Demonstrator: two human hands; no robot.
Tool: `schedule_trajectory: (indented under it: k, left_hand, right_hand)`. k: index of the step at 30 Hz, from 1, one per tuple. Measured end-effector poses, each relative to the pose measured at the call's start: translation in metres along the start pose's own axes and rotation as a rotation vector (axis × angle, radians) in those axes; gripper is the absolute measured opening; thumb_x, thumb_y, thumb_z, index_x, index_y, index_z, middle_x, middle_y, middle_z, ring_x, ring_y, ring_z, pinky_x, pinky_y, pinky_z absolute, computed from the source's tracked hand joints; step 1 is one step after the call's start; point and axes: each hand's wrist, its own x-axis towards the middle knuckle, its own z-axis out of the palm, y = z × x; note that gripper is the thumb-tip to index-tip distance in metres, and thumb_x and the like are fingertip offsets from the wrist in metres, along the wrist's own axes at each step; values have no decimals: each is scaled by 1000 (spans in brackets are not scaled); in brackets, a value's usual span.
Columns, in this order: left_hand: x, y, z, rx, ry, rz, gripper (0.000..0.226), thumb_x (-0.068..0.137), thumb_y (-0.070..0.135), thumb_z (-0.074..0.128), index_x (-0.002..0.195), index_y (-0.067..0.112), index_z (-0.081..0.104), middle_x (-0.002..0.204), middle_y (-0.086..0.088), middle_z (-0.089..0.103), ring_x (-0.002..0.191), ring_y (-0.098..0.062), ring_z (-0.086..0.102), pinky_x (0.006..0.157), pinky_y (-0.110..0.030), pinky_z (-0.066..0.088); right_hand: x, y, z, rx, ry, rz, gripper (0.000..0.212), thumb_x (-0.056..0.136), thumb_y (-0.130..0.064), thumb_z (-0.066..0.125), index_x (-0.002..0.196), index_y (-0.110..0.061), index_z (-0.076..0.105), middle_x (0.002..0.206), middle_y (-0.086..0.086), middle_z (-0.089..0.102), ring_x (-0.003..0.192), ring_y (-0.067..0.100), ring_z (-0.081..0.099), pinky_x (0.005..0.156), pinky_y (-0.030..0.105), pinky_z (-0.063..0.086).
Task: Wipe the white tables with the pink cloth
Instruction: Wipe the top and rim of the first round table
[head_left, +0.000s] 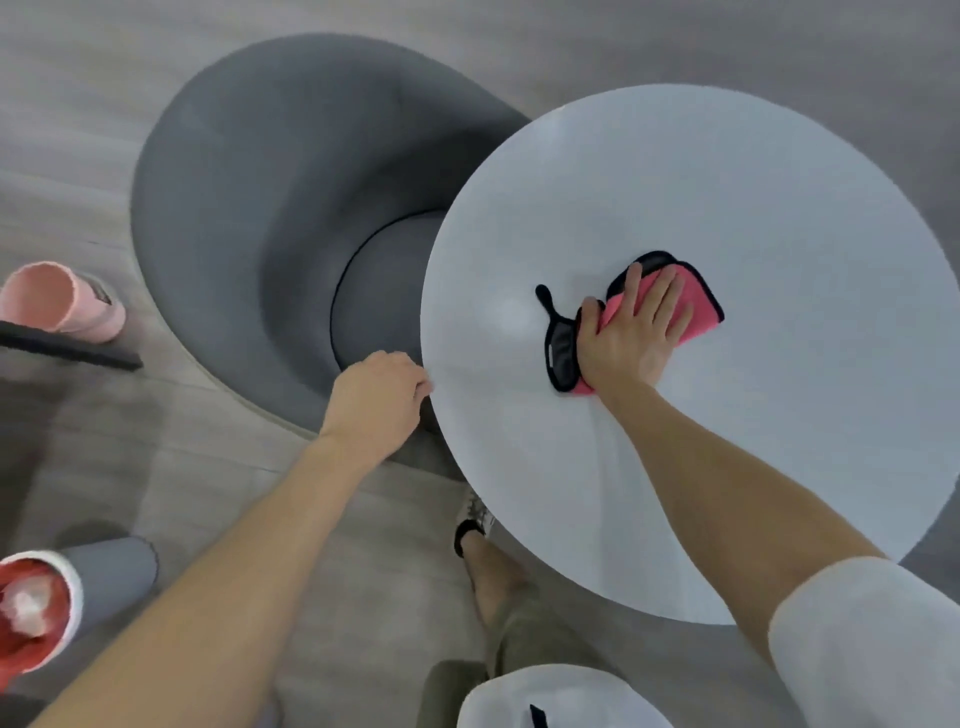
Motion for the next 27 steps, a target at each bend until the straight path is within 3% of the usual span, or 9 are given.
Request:
schedule_trajectory:
  k: [2,3,5,7,9,13,16,22,27]
  left_hand:
    - [17,-11,-2,8,37,106,21,106,20,64,125,21,72,139,3,64,123,-28,63,81,-39,56]
    - [27,-15,-5,27,13,161,39,104,22,68,142,19,64,155,-1,55,139,-29,56,93,-43,57]
    - [44,-21,-13,46,-104,217,83,98,34,77,168,17,35,177,-6,27,163,-28,29,120,-47,45]
    - [61,-22,-21,53,-198,250,112,92,44,84,174,18,12,182,-7,5,169,-26,8,133,-47,26]
    - [71,-20,-22,78,-273,277,124,87,51,87,174,19,6,182,-8,-5,169,-26,0,136,-45,17]
    - [74,-18,-24,123,-270,282,125,82,60,87,174,21,12,183,-7,-1,169,-26,2,135,-47,19]
    - [75,-20,-26,195,-258,337,123,85,69,79,174,21,9,182,-8,-1,169,-26,3,134,-46,24]
    - [79,-22,-39,325,-150,491,117,81,86,68,168,21,24,169,-9,26,153,-31,34,119,-43,42]
    - [96,-53,-62,358,-242,657,80,95,59,73,161,28,40,161,-1,41,142,-27,46,110,-44,50]
  right_hand:
    - [21,-35,3,14,14,75,83,107,-62,22,173,-12,17,179,27,4,167,41,2,132,65,6]
    - [28,-50,6,13,20,82,84,107,-61,23,173,-11,18,178,29,6,167,43,3,132,66,6]
    - [31,-80,11,-4,36,32,83,108,-59,25,172,-7,20,177,32,9,166,46,5,131,68,7]
    - [25,-98,14,-8,42,-60,82,109,-58,26,172,-6,21,176,33,11,165,48,7,130,68,8]
    - [6,-94,15,1,39,-167,79,111,-58,27,172,-8,22,177,30,12,166,46,6,131,67,8]
    - [-59,-52,13,50,15,-333,72,113,-57,35,173,-17,25,180,19,10,169,35,3,134,61,9]
    - [-106,-3,9,36,0,-304,67,114,-54,38,173,-25,25,182,13,8,169,30,2,134,58,12]
    - [-174,64,1,18,81,272,67,114,-56,33,174,-29,21,182,13,9,169,30,4,135,58,11]
    - [-137,-36,18,70,154,805,81,109,-59,24,173,-10,17,177,30,5,167,44,1,130,69,6]
